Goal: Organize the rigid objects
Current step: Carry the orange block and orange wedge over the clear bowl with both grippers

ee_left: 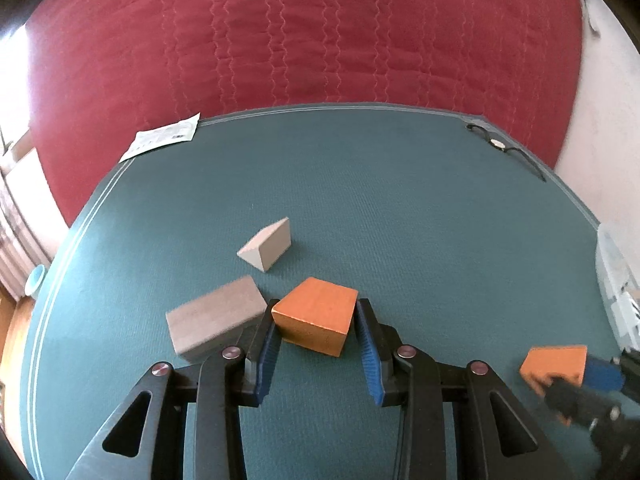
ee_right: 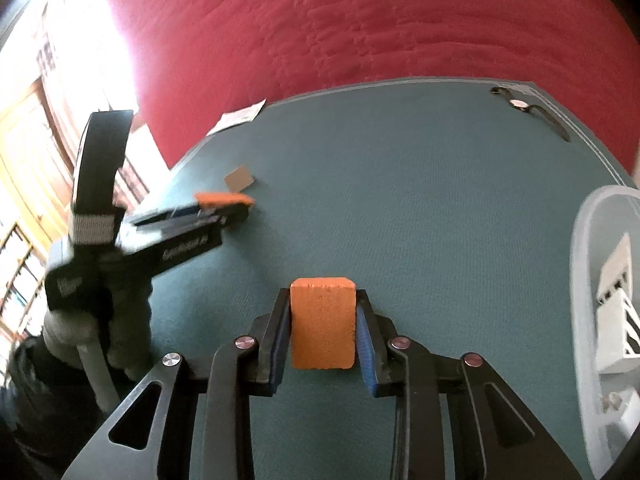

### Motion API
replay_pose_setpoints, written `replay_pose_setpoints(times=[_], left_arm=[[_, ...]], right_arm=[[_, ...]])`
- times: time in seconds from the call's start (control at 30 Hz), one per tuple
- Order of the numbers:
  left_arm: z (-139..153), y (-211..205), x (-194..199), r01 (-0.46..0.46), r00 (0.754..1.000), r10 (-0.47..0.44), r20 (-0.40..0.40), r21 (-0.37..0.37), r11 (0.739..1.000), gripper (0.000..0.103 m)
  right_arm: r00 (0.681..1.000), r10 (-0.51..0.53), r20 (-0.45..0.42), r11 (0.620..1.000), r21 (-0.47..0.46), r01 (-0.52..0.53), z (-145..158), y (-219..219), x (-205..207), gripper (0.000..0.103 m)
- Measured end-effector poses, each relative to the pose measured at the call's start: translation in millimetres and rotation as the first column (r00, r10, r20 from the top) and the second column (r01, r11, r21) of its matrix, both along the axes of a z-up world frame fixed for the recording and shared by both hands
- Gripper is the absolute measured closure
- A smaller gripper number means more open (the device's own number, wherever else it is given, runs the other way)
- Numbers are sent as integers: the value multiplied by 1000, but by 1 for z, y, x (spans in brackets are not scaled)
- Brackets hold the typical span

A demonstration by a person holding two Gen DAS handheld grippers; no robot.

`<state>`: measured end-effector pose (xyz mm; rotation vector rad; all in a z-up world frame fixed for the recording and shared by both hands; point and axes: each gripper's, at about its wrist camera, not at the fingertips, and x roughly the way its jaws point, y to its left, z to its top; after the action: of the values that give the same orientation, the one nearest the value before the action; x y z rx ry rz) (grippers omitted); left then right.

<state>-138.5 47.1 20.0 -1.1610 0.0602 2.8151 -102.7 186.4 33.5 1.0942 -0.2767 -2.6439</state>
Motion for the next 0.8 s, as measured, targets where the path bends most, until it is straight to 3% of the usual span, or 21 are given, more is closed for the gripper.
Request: replay_pose_setpoints(times=[0.37,0.6,0.8], left_arm=[[18,36,28,63,998,-63,-15,65,996,65],[35,70,37,134,991,-132,-38,66,989,65],[44,102,40,223,974,-220,-52,55,973,65]], right_arm=[[981,-178,-75,983,-55,174,33,72,32,72],[932,-331,-149,944,-36,329,54,123,57,72],[897,-414,-153,910,-29,414,54,157,60,72]])
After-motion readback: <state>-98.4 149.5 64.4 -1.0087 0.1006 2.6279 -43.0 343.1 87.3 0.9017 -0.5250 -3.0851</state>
